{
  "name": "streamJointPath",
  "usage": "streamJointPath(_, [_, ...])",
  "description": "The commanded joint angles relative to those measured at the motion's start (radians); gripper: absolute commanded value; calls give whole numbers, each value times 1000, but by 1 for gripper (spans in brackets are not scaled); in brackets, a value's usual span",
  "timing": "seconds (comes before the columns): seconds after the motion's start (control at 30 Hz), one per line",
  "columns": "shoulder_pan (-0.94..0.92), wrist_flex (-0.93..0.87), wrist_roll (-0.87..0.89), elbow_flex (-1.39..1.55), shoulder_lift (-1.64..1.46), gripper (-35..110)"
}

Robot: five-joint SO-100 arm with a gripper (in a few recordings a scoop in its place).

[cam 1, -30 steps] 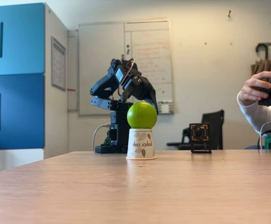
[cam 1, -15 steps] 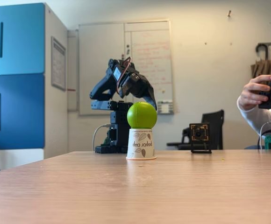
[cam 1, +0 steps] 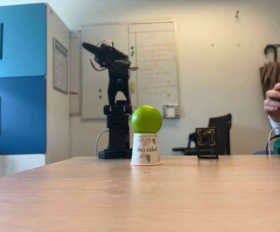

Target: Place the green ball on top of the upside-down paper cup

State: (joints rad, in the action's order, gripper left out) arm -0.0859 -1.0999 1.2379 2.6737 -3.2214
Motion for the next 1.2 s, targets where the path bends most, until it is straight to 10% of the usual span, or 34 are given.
streamJointPath(0.0, [-14,3,78,109,-37,0])
streamJointPath(1.17, [0,-291,238,439,-101,0])
